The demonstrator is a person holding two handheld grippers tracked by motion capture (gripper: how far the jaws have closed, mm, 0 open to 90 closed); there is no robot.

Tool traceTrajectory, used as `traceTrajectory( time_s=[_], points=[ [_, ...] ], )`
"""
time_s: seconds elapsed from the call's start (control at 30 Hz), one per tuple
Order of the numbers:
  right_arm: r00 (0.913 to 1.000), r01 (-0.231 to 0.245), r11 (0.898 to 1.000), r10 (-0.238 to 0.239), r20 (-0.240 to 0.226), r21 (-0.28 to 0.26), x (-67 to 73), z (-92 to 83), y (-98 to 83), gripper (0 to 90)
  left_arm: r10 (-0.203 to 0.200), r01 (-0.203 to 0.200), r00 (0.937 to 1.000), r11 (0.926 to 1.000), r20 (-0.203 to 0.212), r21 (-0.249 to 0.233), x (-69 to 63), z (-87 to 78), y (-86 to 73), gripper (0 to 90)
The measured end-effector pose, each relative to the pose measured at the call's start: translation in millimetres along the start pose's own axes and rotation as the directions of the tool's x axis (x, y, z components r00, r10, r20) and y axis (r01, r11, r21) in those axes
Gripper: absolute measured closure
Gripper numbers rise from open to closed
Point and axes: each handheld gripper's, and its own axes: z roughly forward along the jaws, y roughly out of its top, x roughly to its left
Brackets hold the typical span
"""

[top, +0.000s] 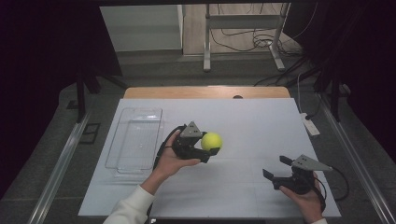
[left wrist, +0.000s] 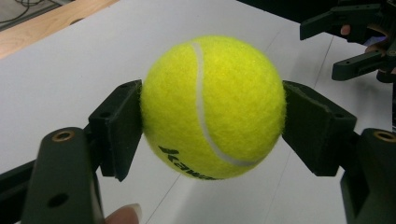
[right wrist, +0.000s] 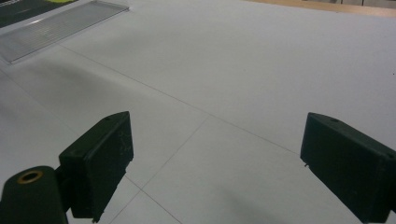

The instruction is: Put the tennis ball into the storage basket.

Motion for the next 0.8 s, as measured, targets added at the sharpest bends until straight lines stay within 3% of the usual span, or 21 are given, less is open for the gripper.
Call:
traceTrajectory(
  time_s=[0.8],
  points=[
    [1.0000,-0.005,1.000,0.005,0.001,0.002,0.3,0.2,-0.3,9.8,-0.019,0.017,0.9995,0.9975,-0.026,-0.069,6.8,-23.4,5.3,26.3]
  ],
)
